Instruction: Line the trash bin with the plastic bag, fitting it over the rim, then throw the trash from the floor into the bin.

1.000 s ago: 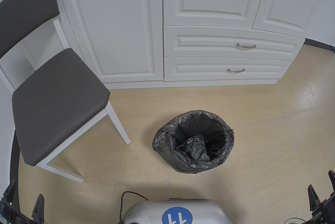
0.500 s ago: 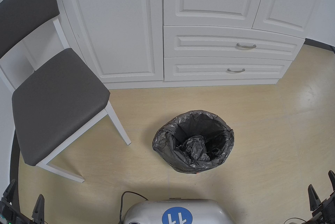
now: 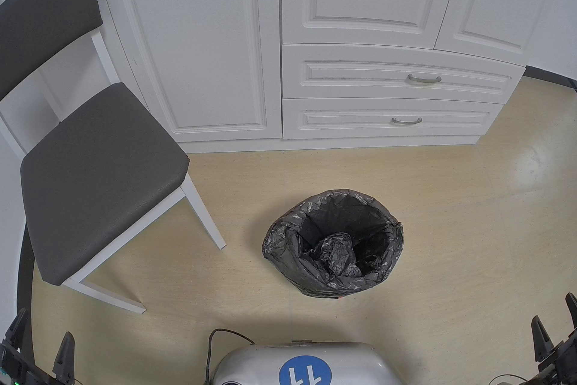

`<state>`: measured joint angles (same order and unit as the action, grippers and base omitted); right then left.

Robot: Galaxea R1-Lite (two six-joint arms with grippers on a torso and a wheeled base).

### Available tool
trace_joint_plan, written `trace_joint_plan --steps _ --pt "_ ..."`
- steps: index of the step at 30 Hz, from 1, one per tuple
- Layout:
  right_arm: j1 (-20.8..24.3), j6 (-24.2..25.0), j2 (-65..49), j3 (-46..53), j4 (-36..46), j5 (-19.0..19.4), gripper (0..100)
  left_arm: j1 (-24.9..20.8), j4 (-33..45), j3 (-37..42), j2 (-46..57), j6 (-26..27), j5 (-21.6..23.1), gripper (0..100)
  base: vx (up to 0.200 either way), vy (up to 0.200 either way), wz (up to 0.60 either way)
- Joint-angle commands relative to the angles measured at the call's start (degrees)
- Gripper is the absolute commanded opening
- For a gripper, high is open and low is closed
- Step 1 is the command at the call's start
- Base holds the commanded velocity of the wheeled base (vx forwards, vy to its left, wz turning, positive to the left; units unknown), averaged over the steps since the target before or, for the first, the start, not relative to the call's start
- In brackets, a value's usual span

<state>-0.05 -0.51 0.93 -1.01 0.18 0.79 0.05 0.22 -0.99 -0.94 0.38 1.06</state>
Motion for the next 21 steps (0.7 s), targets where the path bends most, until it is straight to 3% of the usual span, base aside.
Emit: trace_joint_plan --steps 1,21 --pt "0.0 0.1 -0.9 0.9 0.0 0.0 100 0.0 0.0 1.0 0.9 0.1 0.0 100 0.0 0.0 0.0" --pt "0.0 0.2 -0.9 0.9 0.1 -0.1 100 0.0 0.0 1.0 0.9 0.1 0.0 100 0.0 0.0 0.0"
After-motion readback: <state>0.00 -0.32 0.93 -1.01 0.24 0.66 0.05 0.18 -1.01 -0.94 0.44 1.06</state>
